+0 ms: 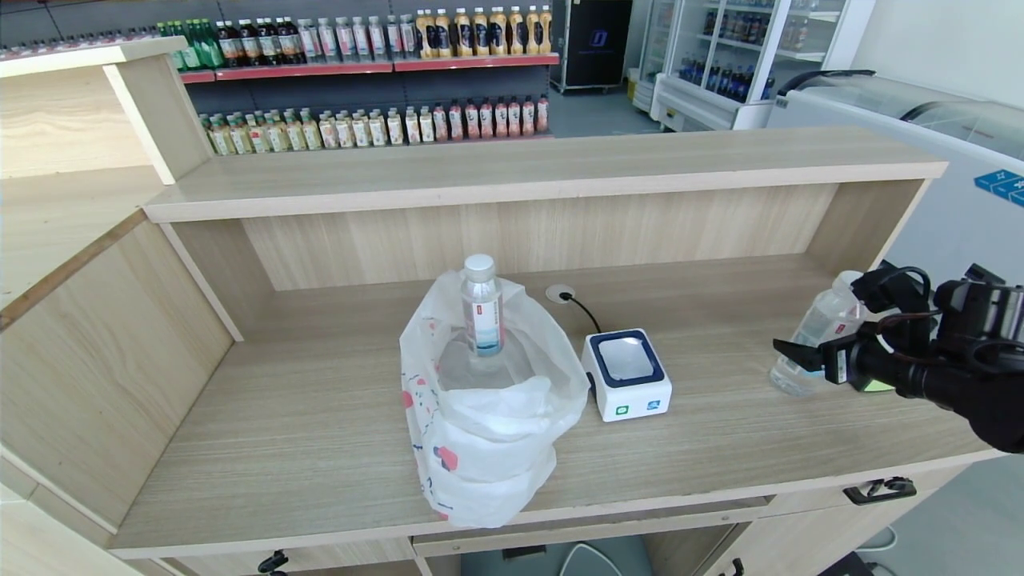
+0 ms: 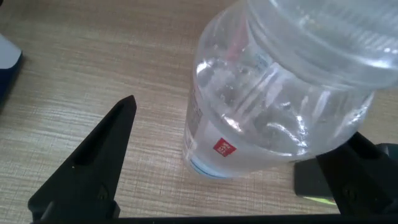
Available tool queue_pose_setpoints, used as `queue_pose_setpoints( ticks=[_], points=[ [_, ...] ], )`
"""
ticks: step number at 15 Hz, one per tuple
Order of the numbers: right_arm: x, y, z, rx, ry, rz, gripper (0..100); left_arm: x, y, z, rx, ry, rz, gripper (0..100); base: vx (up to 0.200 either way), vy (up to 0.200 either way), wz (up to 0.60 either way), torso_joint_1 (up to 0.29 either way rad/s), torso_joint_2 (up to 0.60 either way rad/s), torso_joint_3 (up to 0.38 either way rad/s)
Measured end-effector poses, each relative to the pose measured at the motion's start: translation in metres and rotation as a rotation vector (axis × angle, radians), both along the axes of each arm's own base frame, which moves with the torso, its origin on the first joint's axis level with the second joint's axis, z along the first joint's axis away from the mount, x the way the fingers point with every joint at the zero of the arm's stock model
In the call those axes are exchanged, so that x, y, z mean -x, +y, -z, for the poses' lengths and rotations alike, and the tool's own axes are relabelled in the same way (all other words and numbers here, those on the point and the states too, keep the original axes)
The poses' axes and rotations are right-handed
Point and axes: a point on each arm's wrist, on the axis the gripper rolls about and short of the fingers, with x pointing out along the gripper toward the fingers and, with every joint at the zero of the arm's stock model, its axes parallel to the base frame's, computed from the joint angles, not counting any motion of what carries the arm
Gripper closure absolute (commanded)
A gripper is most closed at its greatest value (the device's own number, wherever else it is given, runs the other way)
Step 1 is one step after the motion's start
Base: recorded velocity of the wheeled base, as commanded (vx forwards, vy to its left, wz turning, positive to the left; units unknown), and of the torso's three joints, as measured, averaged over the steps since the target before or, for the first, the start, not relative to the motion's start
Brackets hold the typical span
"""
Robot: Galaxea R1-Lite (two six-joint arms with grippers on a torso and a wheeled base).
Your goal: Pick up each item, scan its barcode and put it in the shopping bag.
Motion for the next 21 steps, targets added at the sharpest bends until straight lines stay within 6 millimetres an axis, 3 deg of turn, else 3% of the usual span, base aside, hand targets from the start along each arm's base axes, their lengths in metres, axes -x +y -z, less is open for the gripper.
queue_pose_setpoints(
  ticks=[6, 10, 11, 21],
  points=[
    [-0.016, 0.004, 0.002, -0.017, -0.012, -0.015, 0, 0.000, 0.000, 0.000, 0.000, 0.000, 0.000, 0, 0.000, 0.000, 0.00, 0.000, 0.00, 0.000],
    [-0.023, 0.016, -0.001, -0.071, -0.051, -0.037, 0, 0.000, 0.000, 0.000, 0.000, 0.000, 0.000, 0, 0.000, 0.000, 0.00, 0.000, 0.00, 0.000],
    [-0.024, 0.018, 0.000, -0.071, -0.071, -0.043, 100, 0.000, 0.000, 0.000, 0.000, 0.000, 0.000, 0, 0.000, 0.000, 0.00, 0.000, 0.00, 0.000],
    [-0.024, 0.020, 0.000, -0.148, -0.071, -0.033, 100, 0.000, 0.000, 0.000, 0.000, 0.000, 0.000, 0, 0.000, 0.000, 0.00, 0.000, 0.00, 0.000]
  ],
)
